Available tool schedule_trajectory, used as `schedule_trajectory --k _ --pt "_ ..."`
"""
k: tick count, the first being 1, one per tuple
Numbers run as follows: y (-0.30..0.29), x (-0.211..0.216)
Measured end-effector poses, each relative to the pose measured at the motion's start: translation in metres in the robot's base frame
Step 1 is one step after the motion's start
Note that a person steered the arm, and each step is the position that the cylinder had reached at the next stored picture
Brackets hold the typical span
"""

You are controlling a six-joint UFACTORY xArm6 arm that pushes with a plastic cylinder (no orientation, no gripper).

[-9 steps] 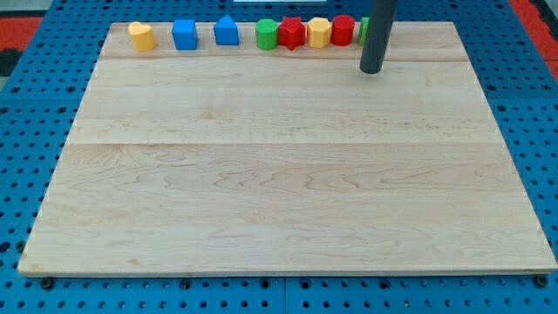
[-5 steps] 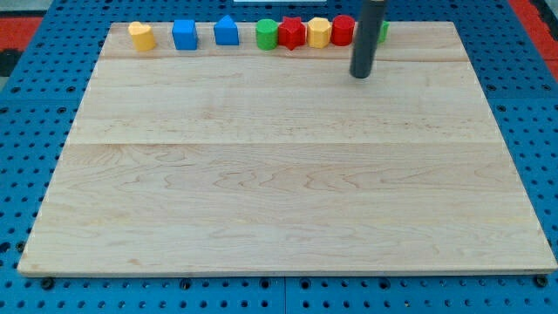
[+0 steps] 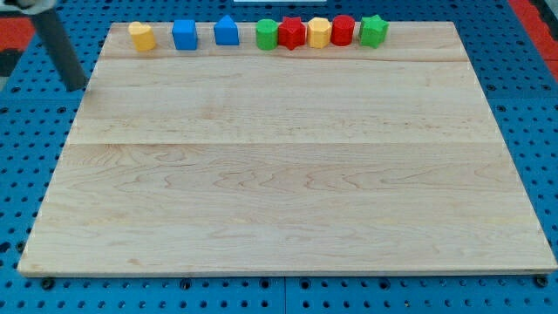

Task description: Adjust the blue blocks

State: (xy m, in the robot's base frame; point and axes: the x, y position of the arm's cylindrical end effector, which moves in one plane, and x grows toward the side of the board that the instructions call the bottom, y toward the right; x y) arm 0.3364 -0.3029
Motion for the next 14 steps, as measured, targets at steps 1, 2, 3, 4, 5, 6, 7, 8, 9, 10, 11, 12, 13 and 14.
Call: schedule_trajectory --k 1,2,3,4,5,6,7,8,9,10,11,12,13,14 --pt "-0.002 -0.029" --pt "0.0 -0.085" --pt "0.0 -0.095" --pt "0.022 -0.105" --pt "0.038 -0.125" --pt "0.056 -0.145" --pt "0.076 -0.145" --pt "0.086 -0.145" --pt "0.117 -0.145" --pt "0.148 -0.145" --pt "0.172 -0.145" --pt "0.176 -0.144" --pt "0.194 -0.142" --pt "0.203 -0.137"
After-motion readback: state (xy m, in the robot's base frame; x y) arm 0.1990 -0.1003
